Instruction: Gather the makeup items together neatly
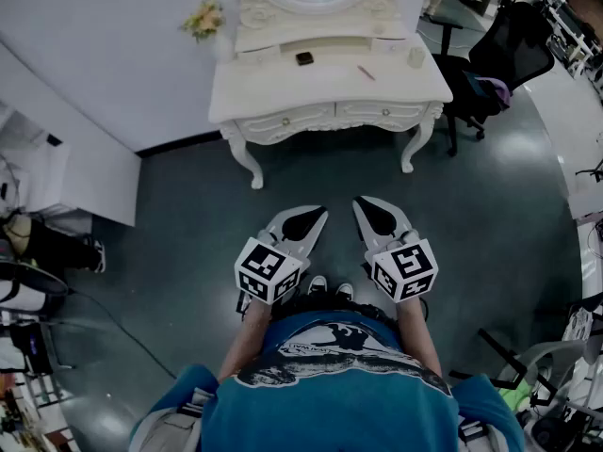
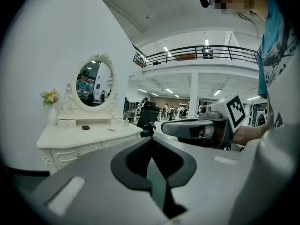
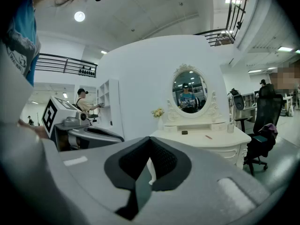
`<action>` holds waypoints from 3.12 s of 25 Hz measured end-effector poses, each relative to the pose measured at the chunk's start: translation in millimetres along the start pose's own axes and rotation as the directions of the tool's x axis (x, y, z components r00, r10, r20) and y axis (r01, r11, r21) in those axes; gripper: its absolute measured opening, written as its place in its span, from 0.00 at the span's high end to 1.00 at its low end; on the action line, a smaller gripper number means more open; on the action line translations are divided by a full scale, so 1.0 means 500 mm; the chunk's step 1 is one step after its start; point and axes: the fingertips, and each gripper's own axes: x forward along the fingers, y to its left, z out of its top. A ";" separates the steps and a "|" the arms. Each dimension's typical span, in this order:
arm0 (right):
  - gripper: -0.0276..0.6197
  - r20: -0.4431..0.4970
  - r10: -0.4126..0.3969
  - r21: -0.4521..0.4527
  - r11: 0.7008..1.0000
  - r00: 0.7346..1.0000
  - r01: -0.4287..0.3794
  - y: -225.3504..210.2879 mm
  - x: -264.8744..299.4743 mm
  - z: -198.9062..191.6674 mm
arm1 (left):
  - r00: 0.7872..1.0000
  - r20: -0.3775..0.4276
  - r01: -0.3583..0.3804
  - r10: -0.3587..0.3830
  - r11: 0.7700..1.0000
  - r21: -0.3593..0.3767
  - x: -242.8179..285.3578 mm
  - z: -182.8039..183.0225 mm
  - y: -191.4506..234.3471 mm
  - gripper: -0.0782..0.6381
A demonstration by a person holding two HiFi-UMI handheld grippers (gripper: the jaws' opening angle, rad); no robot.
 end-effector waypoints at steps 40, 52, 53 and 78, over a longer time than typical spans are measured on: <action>0.95 -0.067 0.068 0.073 0.995 0.995 -0.063 -0.166 0.152 -0.060 | 0.996 -0.085 -0.018 0.016 1.000 -0.023 0.157 -0.033 0.105 0.87; 0.95 -0.080 0.023 0.081 0.997 0.997 -0.017 -0.240 0.443 0.022 | 0.998 -0.055 0.000 0.001 1.000 0.004 0.215 0.068 0.418 0.87; 0.95 -0.082 0.018 0.080 0.997 0.996 -0.011 -0.245 0.465 0.027 | 0.999 -0.051 -0.001 0.001 1.000 0.001 0.218 0.073 0.443 0.87; 0.95 -0.246 -0.083 0.055 0.994 0.966 0.099 -0.293 0.655 0.006 | 0.995 -0.027 0.092 -0.095 0.992 -0.091 0.294 0.083 0.676 0.87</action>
